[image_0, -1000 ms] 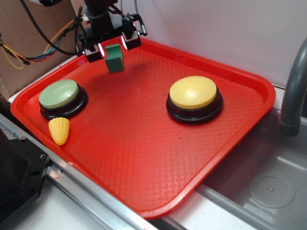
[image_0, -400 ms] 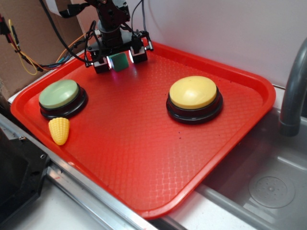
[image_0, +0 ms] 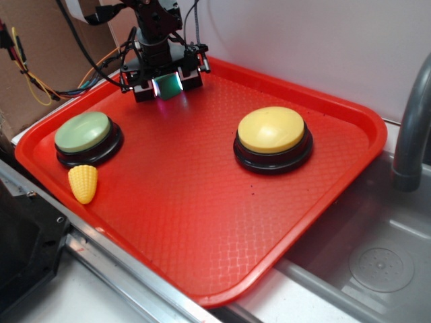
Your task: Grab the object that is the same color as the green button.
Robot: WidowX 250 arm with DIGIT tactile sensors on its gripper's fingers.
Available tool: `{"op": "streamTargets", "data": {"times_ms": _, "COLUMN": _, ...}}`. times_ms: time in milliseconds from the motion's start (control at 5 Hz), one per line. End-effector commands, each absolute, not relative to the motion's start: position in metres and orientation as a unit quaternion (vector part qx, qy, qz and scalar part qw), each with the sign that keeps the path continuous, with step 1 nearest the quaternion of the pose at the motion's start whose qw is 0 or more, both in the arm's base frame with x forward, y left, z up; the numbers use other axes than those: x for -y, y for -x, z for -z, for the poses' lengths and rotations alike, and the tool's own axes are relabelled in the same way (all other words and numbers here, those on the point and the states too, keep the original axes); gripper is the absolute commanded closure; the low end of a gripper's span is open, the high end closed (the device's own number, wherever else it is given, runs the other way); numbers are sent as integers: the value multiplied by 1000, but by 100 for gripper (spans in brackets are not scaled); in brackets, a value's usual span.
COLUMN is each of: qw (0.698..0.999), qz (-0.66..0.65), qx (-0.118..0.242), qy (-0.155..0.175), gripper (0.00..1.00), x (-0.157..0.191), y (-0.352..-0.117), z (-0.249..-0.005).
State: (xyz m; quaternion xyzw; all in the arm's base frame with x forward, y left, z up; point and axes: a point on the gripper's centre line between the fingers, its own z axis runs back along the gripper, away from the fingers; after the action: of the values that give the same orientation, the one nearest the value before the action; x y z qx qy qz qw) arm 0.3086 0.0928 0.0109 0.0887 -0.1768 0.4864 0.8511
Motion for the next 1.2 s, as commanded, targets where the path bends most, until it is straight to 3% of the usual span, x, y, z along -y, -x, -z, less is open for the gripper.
{"op": "streamTargets", "data": {"times_ms": 0, "qw": 863, "qz": -444, "qx": 219, "qy": -104, "gripper": 100, "x": -92, "y": -315, "z": -65}}
{"op": "streamTargets", "data": {"times_ms": 200, "qw": 899, "qz": -383, "qx": 191, "qy": -90, "gripper": 100, "x": -68, "y": -310, "z": -84}}
{"op": "streamTargets", "data": {"times_ms": 400, "qw": 935, "qz": -318, "qx": 146, "qy": -55, "gripper": 100, "x": -39, "y": -304, "z": -99}}
{"op": "streamTargets", "data": {"times_ms": 600, "qw": 958, "qz": -266, "qx": 105, "qy": -30, "gripper": 100, "x": -13, "y": -287, "z": -120}}
{"op": "streamTargets", "data": {"times_ms": 1000, "qw": 984, "qz": -160, "qx": 69, "qy": 30, "gripper": 100, "x": 14, "y": -241, "z": -162}}
